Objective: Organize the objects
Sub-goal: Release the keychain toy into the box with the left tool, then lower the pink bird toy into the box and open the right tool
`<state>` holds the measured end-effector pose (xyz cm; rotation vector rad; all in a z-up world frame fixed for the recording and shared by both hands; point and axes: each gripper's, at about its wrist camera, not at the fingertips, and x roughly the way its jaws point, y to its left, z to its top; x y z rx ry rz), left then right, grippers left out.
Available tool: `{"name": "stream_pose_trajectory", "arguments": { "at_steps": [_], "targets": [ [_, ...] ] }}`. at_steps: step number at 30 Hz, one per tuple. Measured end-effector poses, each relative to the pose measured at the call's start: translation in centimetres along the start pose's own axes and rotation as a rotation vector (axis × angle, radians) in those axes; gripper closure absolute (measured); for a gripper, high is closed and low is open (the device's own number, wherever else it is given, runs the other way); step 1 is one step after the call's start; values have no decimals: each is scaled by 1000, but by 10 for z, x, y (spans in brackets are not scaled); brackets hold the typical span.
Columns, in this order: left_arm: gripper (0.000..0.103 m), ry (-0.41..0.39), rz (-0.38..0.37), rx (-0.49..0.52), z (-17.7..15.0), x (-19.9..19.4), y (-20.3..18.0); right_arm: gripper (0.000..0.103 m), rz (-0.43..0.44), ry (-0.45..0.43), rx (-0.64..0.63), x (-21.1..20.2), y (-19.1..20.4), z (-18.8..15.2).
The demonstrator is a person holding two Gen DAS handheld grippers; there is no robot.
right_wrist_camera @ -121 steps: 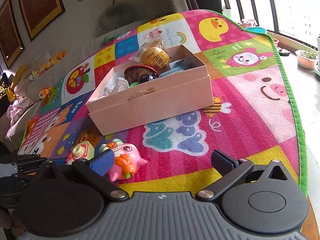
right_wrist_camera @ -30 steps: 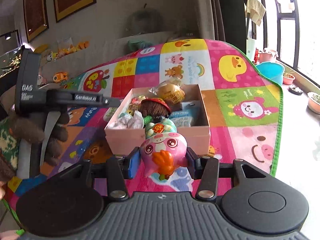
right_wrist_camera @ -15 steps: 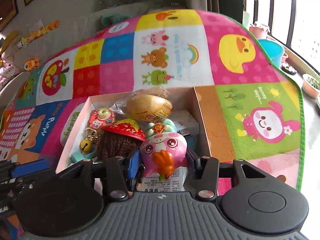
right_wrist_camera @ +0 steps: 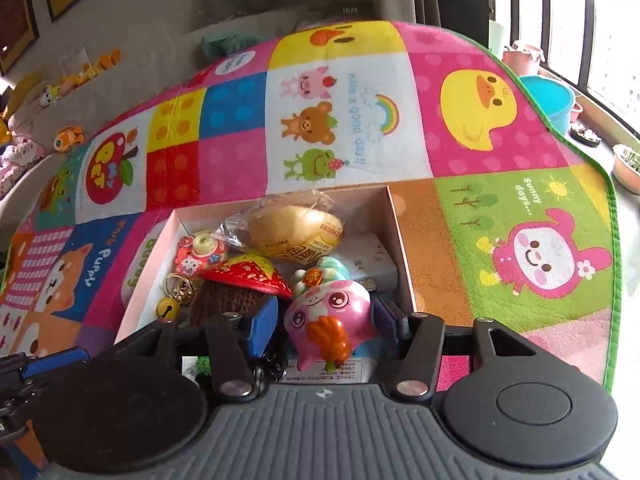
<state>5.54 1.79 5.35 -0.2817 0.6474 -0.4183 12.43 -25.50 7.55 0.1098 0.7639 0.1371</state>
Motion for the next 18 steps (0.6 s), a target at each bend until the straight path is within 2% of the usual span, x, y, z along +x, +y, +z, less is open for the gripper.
{"name": "stream_pose_trajectory", "arguments": {
  "at_steps": [5,11,14,16,18],
  "targets": [
    [72,-8,-16,15,-3,-7,-10,50,5,-55,61,-8,-6,16],
    [72,-10,-21,40,-10,-20,-15,50,10,-92,164,23,-1,51],
    [72,-5,-43,47,-13,-23,-13,50,5,-48,165,50,6,62],
    [72,7,-66,46,-16,-23,-9,63,22,5,129,62,12,61],
    [72,14,-53,49,-18,-21,-6,63,14,11,87,60,16,54]
  ]
}}
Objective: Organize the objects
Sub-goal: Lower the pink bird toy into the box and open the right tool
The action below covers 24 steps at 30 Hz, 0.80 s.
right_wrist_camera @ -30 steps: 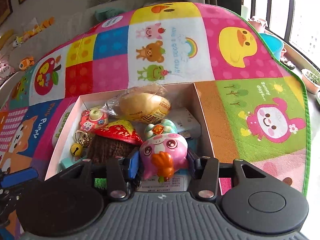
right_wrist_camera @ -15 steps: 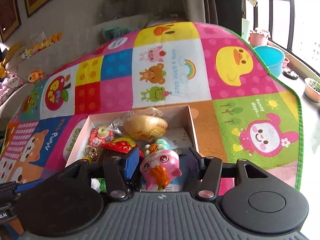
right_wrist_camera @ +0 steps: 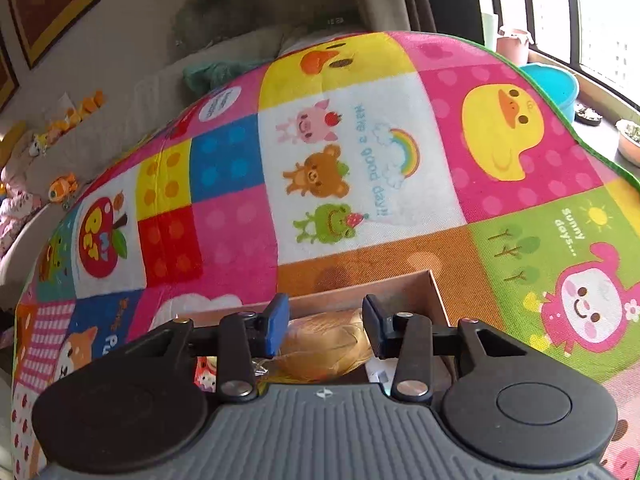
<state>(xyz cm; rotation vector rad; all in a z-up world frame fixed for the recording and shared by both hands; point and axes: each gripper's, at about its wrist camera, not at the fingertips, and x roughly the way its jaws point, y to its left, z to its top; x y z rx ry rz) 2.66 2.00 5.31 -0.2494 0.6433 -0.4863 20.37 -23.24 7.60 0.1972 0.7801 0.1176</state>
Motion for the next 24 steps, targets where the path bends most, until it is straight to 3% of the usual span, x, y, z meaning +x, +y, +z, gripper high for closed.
{"name": "stream_pose_trajectory", "arguments": {
  "at_steps": [3,6,9,15,19,24],
  "targets": [
    [72,2,42,-17,0,4,5,63,-20,17,-38,-10,-9,-6],
    [72,-6,27,-50,2,6,7,63,-96,31,-58,-11,-20,-7],
    [72,-5,14,-49,2,7,4,64,-56,38,-13,-11,-26,-9],
    [72,-1,32,-39,3,4,0,70,-68,20,-55,-11,-13,-14],
    [72,9,49,-39,6,5,-3,70,-178,6,-163,-11,-6,-19],
    [72,19,55,-35,5,6,-5,68,-96,-32,-118,-36,-23,-21]
  ]
}}
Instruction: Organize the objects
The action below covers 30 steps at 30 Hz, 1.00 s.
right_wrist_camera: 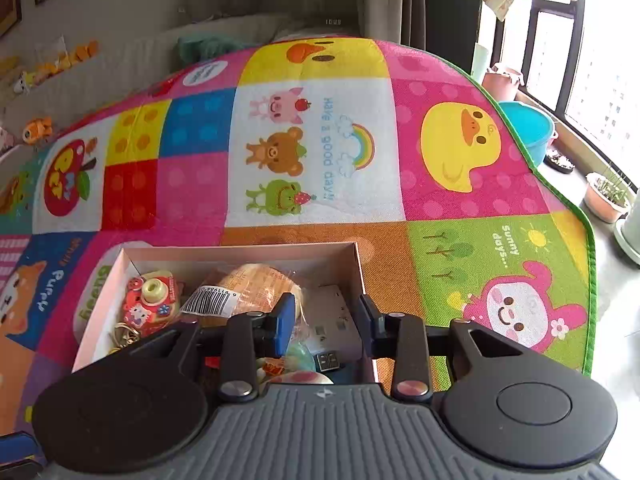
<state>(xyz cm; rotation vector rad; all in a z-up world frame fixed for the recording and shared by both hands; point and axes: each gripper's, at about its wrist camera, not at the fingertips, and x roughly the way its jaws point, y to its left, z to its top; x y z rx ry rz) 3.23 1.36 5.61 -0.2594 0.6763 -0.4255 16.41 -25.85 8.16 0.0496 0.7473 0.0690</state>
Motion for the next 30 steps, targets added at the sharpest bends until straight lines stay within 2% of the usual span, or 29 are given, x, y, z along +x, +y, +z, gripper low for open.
{"name": "stream_pose_trajectory", "arguments": {
  "at_steps": [6,11,15,18,20,22,24,27,29,30],
  "targets": [
    [72,0,14,-33,4,7,-2,67,79,-21,-33,-39,-7,-25],
    [72,19,36,-34,3,13,-11,67,113,23,-57,-25,11,-49],
    [72,31,65,-5,4,13,-16,67,142,-7,-39,-24,18,-52],
    [72,39,92,5,11,19,-19,67,122,-53,-84,-37,20,-58],
    [72,68,141,15,15,28,-22,58,94,-98,-112,-52,17,-65],
    [69,112,176,13,17,38,-23,27,67,-173,-129,-71,8,-75],
    [68,125,185,10,17,43,-22,15,46,-235,-161,-86,-2,-88],
    [64,125,199,20,16,46,-22,12,22,-200,-239,-88,-12,-107],
    [57,122,204,15,15,48,-18,13,36,-137,-272,-81,-16,-121],
    [50,116,212,14,16,49,-16,15,32,-110,-290,-75,-15,-128]
  ]
}}
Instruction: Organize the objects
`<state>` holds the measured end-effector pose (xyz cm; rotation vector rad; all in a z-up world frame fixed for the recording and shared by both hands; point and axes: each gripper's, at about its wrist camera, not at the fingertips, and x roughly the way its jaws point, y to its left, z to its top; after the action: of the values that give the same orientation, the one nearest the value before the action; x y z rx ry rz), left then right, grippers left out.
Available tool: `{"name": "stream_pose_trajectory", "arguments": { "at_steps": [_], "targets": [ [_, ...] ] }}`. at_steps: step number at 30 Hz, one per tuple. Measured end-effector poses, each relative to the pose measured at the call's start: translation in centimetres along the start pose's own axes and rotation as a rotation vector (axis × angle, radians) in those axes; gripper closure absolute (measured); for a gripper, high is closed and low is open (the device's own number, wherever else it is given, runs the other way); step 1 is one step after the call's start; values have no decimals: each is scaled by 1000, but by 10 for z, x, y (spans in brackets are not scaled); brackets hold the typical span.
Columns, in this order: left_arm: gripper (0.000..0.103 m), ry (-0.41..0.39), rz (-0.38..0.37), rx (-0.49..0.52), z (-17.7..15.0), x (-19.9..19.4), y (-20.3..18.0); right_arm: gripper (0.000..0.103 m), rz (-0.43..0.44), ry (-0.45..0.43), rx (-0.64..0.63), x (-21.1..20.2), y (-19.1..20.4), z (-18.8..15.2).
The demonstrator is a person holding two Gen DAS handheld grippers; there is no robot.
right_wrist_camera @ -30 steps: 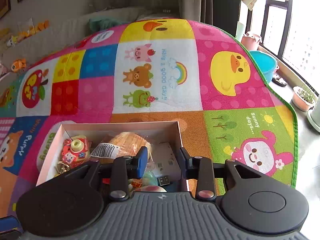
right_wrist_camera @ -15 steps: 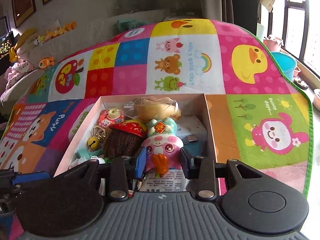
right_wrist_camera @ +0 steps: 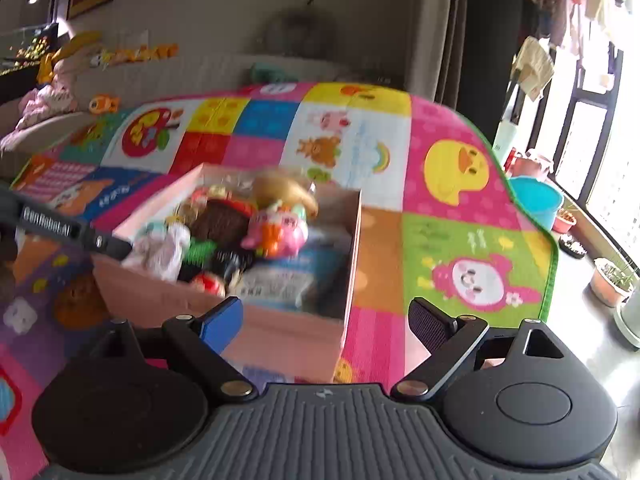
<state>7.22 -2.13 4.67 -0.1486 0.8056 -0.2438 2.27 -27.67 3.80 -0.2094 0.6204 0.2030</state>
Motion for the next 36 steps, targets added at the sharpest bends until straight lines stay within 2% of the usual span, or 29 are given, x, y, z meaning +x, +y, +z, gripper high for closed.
{"name": "stream_pose_trajectory", "arguments": {
  "at_steps": [2,3,4,6,12,16,22,30,32,34,36],
  "targets": [
    [40,-16,18,-4,0,2,6,30,-7,34,-40,10,8,-10],
    [38,-28,30,-10,1,3,10,38,-18,42,-51,15,13,-13],
    [34,-35,39,-17,2,4,14,41,-24,45,-49,20,16,-13],
    [29,-41,49,-30,3,6,22,42,26,51,-24,26,21,-12],
    [27,-64,96,-67,7,1,53,40,41,24,-29,34,53,1],
    [17,-81,133,-94,7,-2,76,40,52,18,-39,41,73,10],
    [5,-105,158,-126,11,2,103,40,21,6,-63,54,98,21],
    [3,-143,150,-125,13,6,119,39,-5,15,-71,65,115,30],
    [4,-156,143,-129,11,1,118,32,-25,29,-46,63,116,29],
    [4,-215,156,-106,6,-15,113,19,-22,27,-2,53,114,26],
    [4,-286,165,-64,-4,-37,105,12,-14,16,34,38,114,20]
  ]
}}
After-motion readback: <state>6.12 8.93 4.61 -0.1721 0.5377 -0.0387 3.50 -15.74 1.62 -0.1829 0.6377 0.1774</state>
